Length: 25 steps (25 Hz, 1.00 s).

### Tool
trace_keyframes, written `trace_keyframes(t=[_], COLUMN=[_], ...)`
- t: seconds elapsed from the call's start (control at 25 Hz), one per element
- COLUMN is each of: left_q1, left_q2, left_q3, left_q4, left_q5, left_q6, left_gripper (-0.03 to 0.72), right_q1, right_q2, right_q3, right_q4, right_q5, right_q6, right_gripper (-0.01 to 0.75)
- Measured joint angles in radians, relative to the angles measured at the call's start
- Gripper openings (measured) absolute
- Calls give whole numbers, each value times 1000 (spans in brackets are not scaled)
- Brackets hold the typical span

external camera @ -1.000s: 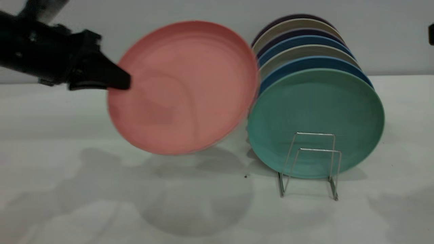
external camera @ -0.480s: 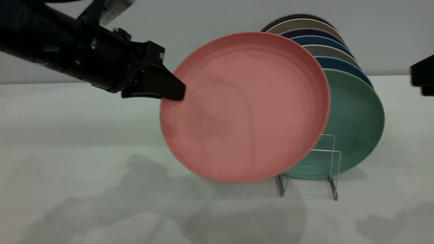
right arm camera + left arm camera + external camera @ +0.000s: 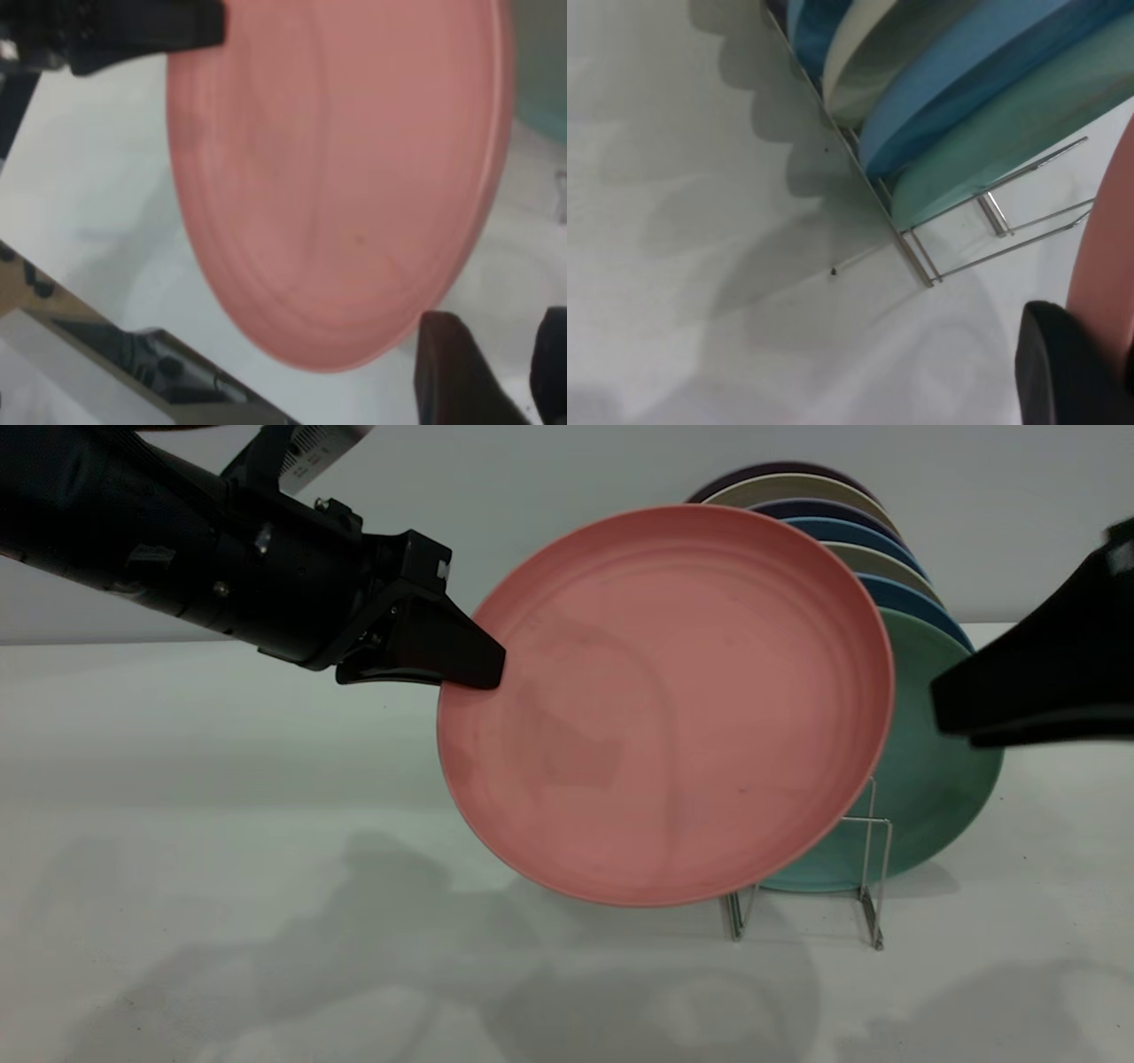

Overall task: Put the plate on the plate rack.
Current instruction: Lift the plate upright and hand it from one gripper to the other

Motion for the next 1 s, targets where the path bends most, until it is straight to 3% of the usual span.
trace_keyframes(t=[0.44, 1.0], left_q1=[0, -65], left_q2=[0, 1], left_q3=[1, 1], left_q4=[0, -17], left_q5=[26, 33], left_q6=[0, 0], left_gripper=[17, 17], right_q1=[17, 18], right_q2=[63, 83], right_q3=[0, 0], right_q4=[108, 246], right_q5=[-14, 6], right_q6=[-73, -193], right_gripper=[474, 426])
